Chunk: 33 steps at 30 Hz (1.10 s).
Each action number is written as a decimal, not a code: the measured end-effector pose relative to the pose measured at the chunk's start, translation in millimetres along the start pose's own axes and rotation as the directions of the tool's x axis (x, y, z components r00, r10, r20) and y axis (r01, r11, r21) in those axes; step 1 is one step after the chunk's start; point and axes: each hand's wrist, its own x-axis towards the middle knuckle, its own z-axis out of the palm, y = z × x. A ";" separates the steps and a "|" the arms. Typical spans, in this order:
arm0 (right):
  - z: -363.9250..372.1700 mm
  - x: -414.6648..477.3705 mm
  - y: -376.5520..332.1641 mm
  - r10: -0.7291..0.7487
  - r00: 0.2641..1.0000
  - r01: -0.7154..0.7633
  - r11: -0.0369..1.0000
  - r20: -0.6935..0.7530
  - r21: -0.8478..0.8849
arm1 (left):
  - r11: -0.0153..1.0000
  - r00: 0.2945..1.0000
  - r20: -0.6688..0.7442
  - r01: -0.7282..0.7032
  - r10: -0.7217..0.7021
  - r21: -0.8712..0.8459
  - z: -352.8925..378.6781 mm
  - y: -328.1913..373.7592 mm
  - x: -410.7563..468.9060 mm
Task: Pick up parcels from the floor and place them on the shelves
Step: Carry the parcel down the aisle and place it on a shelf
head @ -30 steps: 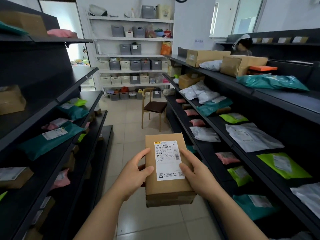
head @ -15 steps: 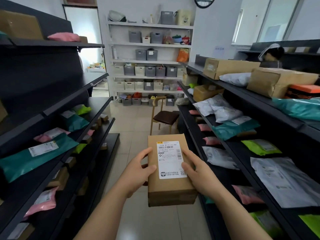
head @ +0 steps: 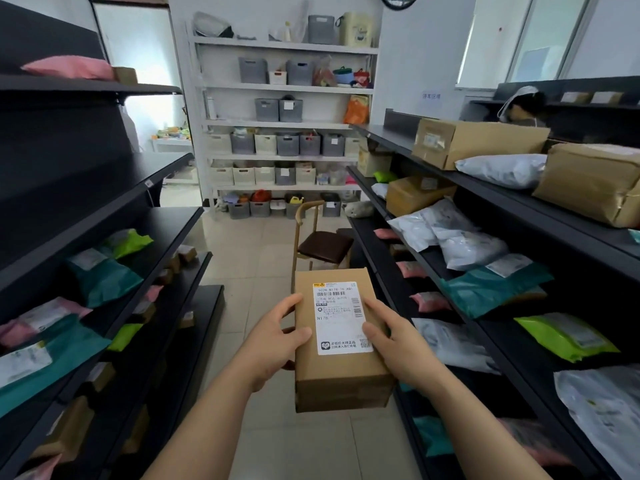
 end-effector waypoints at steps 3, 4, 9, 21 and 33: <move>1.8 51.2 -4.7 0.006 0.999 -0.006 1.000 -0.037 0.010 | 1.000 1.000 0.018 -0.015 0.015 -0.002 -18.3 11.0 52.5; 3.4 68.3 -6.4 0.007 0.999 -0.006 1.000 -0.048 0.013 | 1.000 1.000 0.021 -0.021 0.021 0.002 -24.7 13.9 69.8; 17.3 140.6 -9.6 0.007 0.997 -0.007 1.000 -0.081 -0.007 | 0.999 0.998 0.047 -0.041 0.040 0.026 -52.9 21.2 143.8; 36.0 275.5 3.3 0.055 0.998 -0.054 0.998 -0.035 0.024 | 1.000 0.998 0.057 -0.001 0.000 0.014 -90.4 18.8 275.5; 11.1 459.5 29.6 0.025 1.000 -0.024 0.998 -0.018 0.054 | 1.000 1.000 0.022 -0.009 0.009 -0.024 -100.4 48.5 455.2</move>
